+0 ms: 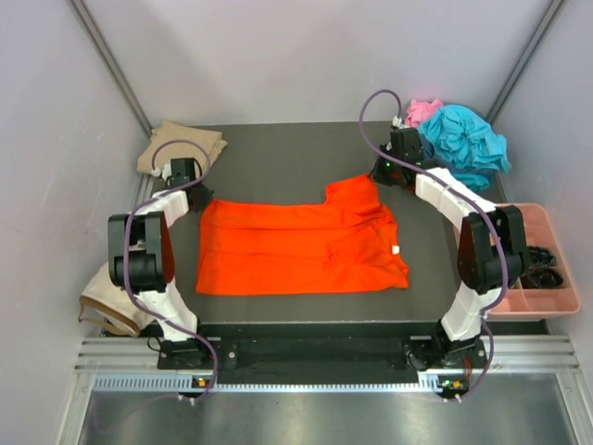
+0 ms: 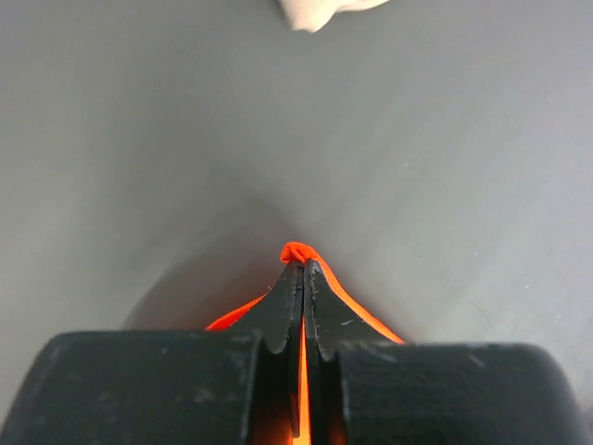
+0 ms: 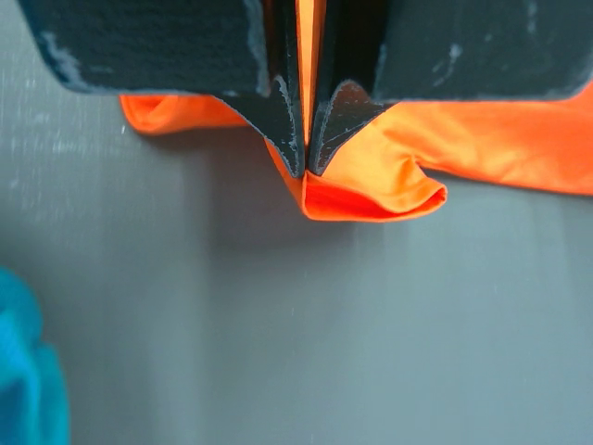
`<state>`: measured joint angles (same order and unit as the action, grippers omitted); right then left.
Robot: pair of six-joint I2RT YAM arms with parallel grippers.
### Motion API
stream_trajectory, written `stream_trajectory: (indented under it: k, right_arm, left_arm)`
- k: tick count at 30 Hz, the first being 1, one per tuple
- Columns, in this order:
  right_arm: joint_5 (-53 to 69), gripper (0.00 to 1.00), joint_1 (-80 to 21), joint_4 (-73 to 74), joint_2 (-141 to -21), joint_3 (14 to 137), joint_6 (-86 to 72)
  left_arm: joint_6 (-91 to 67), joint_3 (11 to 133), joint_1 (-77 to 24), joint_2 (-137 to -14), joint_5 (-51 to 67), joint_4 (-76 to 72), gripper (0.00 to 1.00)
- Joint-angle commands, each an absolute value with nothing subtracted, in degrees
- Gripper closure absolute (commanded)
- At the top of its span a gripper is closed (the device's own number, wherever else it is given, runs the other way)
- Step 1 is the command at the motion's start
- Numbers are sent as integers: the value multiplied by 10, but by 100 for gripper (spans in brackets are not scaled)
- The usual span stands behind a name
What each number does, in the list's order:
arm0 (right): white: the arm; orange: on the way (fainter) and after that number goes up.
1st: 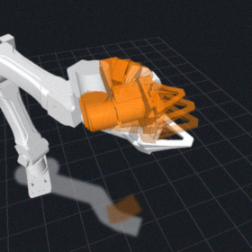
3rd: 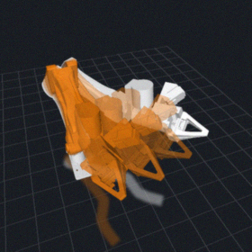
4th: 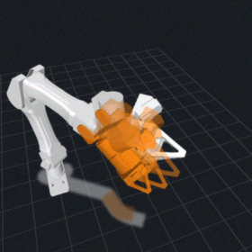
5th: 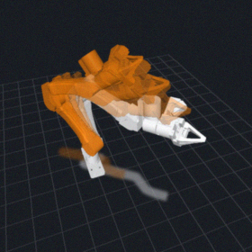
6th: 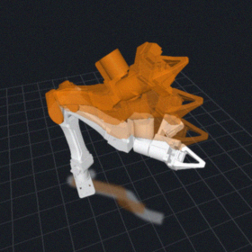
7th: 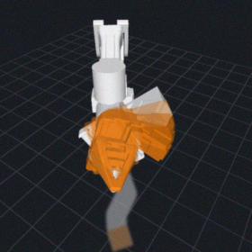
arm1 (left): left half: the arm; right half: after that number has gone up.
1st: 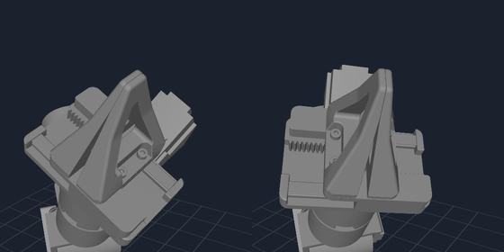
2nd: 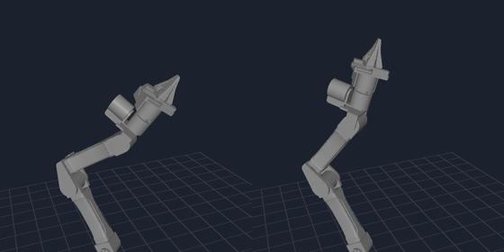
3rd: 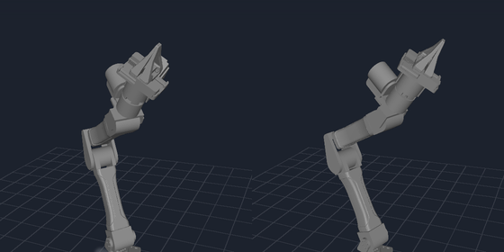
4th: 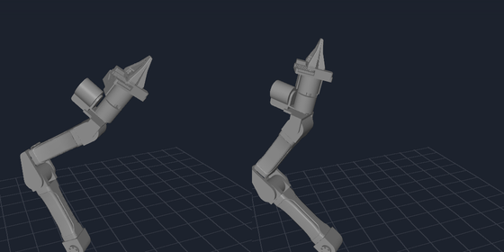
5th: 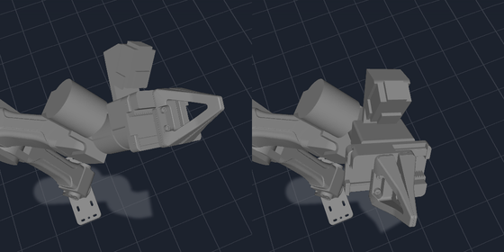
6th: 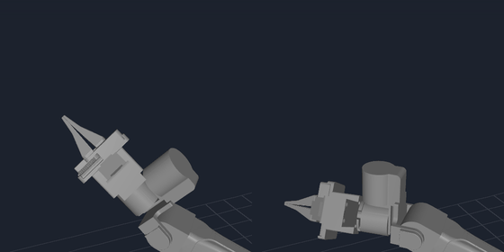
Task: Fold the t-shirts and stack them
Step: Fold the other side of the tshirt into a rectangle
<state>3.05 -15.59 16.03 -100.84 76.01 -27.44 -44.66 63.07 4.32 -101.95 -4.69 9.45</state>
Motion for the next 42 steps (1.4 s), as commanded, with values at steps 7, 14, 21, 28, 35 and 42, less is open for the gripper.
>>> stream_trajectory:
  k: [7, 14, 21, 28, 35, 42]
  right_arm:
    - [23, 100, -134, 139, -1061, 831, -268]
    - [22, 100, -128, 137, -1095, 866, -265]
    - [36, 100, -123, 124, -1138, 916, -251]
    - [58, 100, -122, 108, -1179, 953, -224]
    - [71, 100, -121, 85, -1215, 986, -205]
    - [79, 100, -121, 62, -1216, 989, -200]
  left_arm:
    - [-444, 669, 47, -1042, -32, 52, 100]
    - [-441, 684, 47, -1046, -39, 54, 100]
    - [-442, 679, 47, -1042, -40, 55, 100]
    - [-441, 677, 47, -1042, -39, 56, 100]
    - [-442, 670, 47, -1043, -36, 54, 100]
    - [-439, 667, 47, -1038, -36, 55, 100]
